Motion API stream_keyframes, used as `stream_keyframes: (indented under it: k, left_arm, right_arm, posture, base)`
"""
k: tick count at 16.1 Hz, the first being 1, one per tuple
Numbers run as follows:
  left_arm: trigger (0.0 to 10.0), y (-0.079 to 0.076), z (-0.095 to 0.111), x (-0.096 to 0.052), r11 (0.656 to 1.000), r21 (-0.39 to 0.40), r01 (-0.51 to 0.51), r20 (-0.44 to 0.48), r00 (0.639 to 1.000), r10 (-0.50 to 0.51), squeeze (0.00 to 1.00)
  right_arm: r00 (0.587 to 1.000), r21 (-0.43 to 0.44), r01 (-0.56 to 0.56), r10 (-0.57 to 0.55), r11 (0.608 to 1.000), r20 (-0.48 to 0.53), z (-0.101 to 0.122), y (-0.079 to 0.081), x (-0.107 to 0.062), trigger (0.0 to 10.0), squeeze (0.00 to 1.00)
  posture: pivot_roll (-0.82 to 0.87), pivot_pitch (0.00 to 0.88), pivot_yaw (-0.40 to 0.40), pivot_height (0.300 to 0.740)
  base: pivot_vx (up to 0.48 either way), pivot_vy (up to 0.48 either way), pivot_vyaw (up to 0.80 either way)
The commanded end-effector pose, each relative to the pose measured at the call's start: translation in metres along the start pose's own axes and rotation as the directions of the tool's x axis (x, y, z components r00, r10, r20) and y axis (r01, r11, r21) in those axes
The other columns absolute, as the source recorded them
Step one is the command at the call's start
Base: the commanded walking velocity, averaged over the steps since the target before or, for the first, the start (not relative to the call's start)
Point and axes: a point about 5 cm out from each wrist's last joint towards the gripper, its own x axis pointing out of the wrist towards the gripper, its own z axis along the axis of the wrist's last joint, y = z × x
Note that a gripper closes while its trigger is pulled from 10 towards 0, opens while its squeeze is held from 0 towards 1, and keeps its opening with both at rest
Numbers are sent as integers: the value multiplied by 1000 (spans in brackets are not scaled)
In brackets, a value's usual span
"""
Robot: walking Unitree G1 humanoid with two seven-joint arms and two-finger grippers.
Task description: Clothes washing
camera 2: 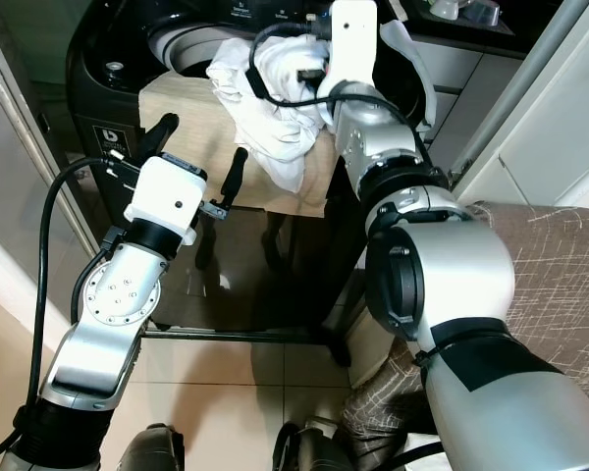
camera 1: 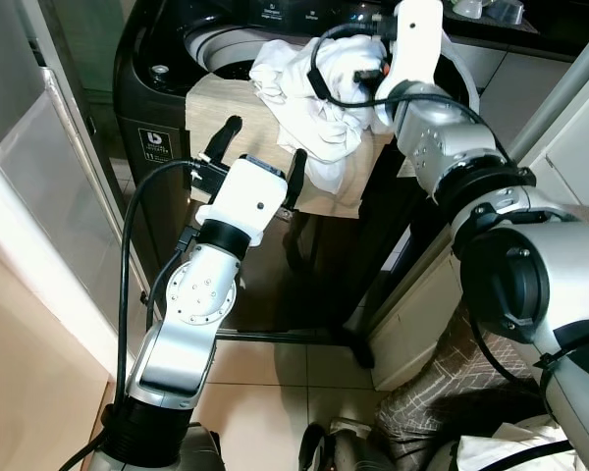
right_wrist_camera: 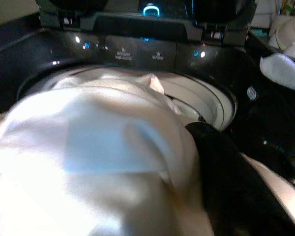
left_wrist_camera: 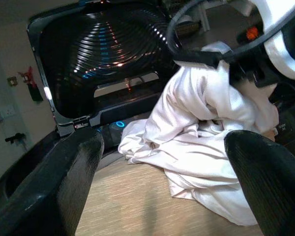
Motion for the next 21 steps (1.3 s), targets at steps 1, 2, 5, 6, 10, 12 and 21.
stream_keyframes:
  k: [1, 2, 5, 6, 10, 12, 21]
  left_arm:
    - [10000, -4, 0, 1, 1000, -5, 22, 0, 1000, -22, 0]
    - [10000, -4, 0, 1, 1000, -3, 23, -1, 1000, -23, 0]
    - [10000, -3, 0, 1, 1000, 2, 25, 0, 1000, -25, 0]
    - [10000, -3, 0, 1, 1000, 3, 24, 1, 1000, -24, 0]
    - [10000, -2, 1, 1, 1000, 8, 22, 3, 1000, -22, 0]
    - [10000, -2, 1, 1, 1000, 8, 23, 4, 1000, -23, 0]
    - [10000, -2, 2, 1, 999, 28, 23, 7, 1000, -24, 0]
  right_arm:
    - [1000, -9, 20, -20, 1000, 22, 3, -8, -1, 10000, 1000]
    - [1000, -22, 25, -25, 999, 18, 1, -8, -1, 10000, 1000]
    - [1000, -38, 21, -20, 999, 12, -2, -8, -1, 10000, 1000]
    - [1000, -36, 22, -22, 999, 8, -4, -9, -2, 10000, 1000]
    - [999, -483, 2, -19, 875, -29, -10, -22, -5, 10000, 1000]
    - [998, -759, 27, -62, 650, -18, -12, -31, -6, 10000, 1000]
    - [927, -943, 197, -263, -267, 268, 36, -113, -30, 10000, 0]
  posture:
    - [170, 10, -124, 740]
    - [171, 6, -125, 740]
    - [173, 0, -127, 740]
    - [173, 0, -127, 740]
    - [174, 0, -130, 740]
    - [172, 0, -127, 740]
    - [167, 9, -130, 740]
  base:
    - [0, 0, 0]
    - [0, 0, 0]
    - [0, 0, 0]
    - [0, 0, 0]
    - [0, 0, 0]
    - [0, 0, 0]
    - [0, 0, 0]
